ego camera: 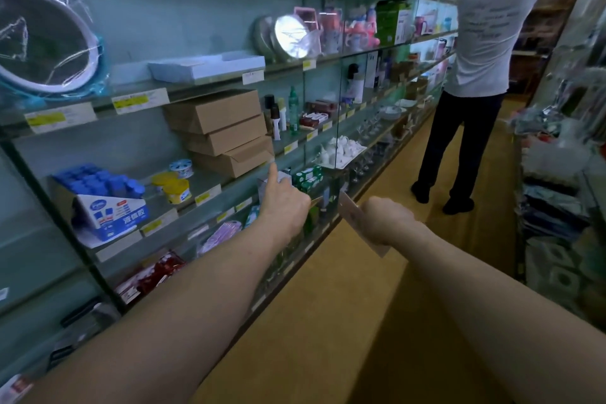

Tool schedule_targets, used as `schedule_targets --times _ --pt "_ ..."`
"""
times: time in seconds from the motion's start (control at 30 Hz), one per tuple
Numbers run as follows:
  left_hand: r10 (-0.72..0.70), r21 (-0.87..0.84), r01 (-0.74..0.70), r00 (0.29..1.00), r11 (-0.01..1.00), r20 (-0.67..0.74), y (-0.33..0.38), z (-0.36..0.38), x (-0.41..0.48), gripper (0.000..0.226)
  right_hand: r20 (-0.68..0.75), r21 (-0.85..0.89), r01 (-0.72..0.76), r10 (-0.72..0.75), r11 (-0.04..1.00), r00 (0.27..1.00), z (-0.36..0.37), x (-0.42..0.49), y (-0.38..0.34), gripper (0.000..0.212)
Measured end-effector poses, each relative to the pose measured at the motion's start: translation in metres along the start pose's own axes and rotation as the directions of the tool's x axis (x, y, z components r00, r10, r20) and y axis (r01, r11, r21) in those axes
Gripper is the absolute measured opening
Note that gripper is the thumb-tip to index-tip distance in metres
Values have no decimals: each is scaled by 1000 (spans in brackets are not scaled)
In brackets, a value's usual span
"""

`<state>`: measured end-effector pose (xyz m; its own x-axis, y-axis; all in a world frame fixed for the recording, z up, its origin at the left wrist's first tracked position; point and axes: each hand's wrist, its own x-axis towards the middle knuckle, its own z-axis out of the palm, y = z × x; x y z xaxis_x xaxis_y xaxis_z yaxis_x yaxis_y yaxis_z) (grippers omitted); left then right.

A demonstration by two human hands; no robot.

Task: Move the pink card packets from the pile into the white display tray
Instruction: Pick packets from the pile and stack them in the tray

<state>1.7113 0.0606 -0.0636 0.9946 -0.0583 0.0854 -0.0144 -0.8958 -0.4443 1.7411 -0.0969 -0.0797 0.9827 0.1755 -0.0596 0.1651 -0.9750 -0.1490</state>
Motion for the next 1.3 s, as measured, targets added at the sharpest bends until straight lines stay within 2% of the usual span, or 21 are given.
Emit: schedule_targets --times 0.13,0.27,0.37,0.57,0.87,1.07,1.3 --pt "-70 -2 70 998 998 -2 15 -9 26 17 23 -11 29 -29 1000 999 -10 31 23 10" --pt "-101 -9 101 995 995 9 26 -14 47 12 14 -20 52 -52 998 999 -13 57 39 25" --pt "-107 3 107 994 994 10 31 -19 62 13 8 -3 71 -71 997 997 -14 74 46 26" --pt "-110 2 110 994 994 1 34 -14 104 36 25 22 116 -116 993 993 -20 115 57 27" --pt "-166 45 167 986 985 -22 12 1 187 34 8 34 137 -137 990 991 -35 212 48 38" --pt "-191 39 192 981 981 -28 -12 5 247 36 29 10 150 -150 989 988 -47 281 33 32" --pt "-261 49 261 965 964 3 -42 11 301 21 -30 9 237 -237 971 971 -57 348 11 33"
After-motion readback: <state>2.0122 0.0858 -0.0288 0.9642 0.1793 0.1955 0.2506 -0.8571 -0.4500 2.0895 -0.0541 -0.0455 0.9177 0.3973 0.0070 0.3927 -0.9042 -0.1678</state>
